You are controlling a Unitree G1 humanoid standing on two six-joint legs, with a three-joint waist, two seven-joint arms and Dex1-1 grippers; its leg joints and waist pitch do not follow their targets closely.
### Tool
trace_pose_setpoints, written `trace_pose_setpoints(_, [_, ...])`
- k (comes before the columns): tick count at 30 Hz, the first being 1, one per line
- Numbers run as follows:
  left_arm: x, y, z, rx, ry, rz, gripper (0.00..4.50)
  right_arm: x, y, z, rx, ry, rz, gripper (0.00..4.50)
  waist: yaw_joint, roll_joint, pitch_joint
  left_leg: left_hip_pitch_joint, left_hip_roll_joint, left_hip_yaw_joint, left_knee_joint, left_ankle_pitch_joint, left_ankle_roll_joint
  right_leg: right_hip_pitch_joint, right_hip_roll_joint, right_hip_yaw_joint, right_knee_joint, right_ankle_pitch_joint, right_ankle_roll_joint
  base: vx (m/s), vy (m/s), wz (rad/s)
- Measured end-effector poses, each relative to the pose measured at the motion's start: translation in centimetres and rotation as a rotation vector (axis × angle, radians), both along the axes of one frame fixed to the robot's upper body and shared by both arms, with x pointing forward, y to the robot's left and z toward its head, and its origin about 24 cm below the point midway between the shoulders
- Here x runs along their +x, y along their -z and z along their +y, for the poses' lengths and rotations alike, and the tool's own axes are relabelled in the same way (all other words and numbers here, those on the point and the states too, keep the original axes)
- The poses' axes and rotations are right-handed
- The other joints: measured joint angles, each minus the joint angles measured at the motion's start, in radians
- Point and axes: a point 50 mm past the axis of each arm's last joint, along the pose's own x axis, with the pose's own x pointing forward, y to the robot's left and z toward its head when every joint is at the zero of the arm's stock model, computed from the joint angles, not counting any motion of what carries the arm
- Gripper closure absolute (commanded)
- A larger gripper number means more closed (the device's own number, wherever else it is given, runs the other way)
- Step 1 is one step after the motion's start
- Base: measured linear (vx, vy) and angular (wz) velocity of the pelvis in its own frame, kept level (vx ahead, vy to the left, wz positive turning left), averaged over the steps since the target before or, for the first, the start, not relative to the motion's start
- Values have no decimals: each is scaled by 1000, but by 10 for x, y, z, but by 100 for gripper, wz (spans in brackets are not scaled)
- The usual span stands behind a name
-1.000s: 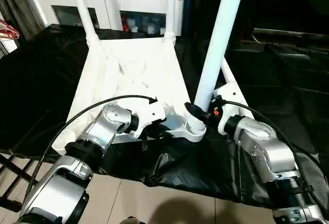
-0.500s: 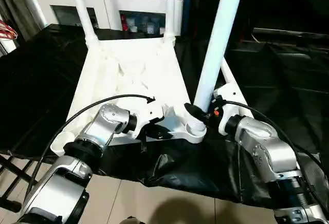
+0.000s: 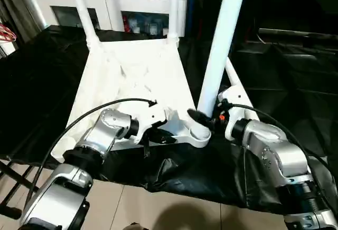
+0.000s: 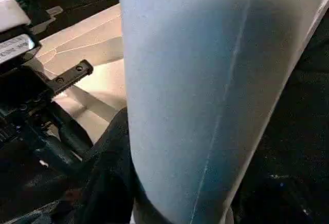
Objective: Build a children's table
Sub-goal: Insert table leg to table base
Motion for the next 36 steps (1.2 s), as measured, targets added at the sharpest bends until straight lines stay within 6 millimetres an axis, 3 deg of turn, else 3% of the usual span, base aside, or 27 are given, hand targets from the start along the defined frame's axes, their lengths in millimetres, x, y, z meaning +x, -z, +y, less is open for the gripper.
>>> trace_pose_setpoints(20, [-6,3,0,-19,-40,-6,450,1,3,1,8,2,-1,261,-8,4,-2,4,0,4,-5,0,0,0,0,2,-2,0,0,0,0,0])
trace_pose_setpoints(23, [-6,3,0,-39,-53,-2,393,1,3,1,5,7,-3,261,-8,4,-2,4,0,4,-4,0,0,0,0,2,-2,0,0,0,0,0])
trace_pose_setpoints(36, [-5,5,-1,-87,-97,-14,386,2,4,-1,7,23,-5,261,-7,2,-1,5,0,4,-4,0,0,1,0,2,-2,0,0,0,0,0])
